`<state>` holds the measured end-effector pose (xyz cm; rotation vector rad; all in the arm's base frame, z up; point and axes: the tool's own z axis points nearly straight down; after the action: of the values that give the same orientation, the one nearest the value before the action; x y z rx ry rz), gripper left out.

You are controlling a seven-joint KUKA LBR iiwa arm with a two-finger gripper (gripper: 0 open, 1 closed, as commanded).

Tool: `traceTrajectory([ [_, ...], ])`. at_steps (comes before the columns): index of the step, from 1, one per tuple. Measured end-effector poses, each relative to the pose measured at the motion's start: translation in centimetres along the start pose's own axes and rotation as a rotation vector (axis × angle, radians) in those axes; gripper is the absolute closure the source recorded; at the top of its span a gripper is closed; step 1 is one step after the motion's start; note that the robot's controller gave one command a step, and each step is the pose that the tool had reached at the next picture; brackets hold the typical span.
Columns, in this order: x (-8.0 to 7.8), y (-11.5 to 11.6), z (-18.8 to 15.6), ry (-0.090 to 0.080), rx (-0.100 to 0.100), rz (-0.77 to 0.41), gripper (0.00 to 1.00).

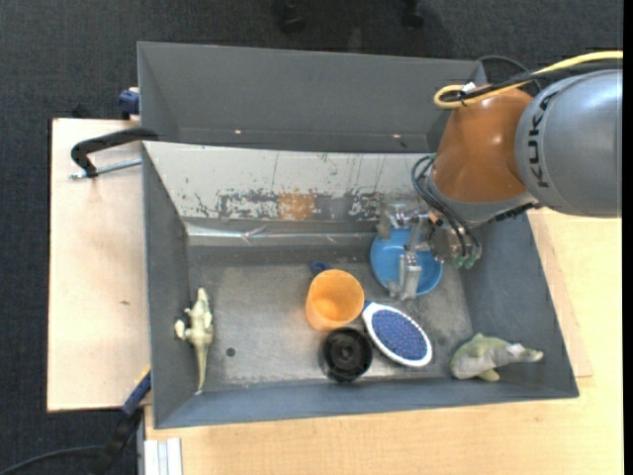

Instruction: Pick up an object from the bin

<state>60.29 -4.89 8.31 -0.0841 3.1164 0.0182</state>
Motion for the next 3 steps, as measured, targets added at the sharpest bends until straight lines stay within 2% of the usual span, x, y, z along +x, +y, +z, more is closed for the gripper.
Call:
traceTrajectory([
  [1, 0.1, -0.1, 0.3, 0.000, 0.003, 0.000, 0.00],
  [2, 0.0, -0.2, -0.1, 0.000, 0.003, 0.001, 1.00],
  [3, 2.2, -3.2, -15.1, 0.012, 0.012, -0.331, 1.00],
])
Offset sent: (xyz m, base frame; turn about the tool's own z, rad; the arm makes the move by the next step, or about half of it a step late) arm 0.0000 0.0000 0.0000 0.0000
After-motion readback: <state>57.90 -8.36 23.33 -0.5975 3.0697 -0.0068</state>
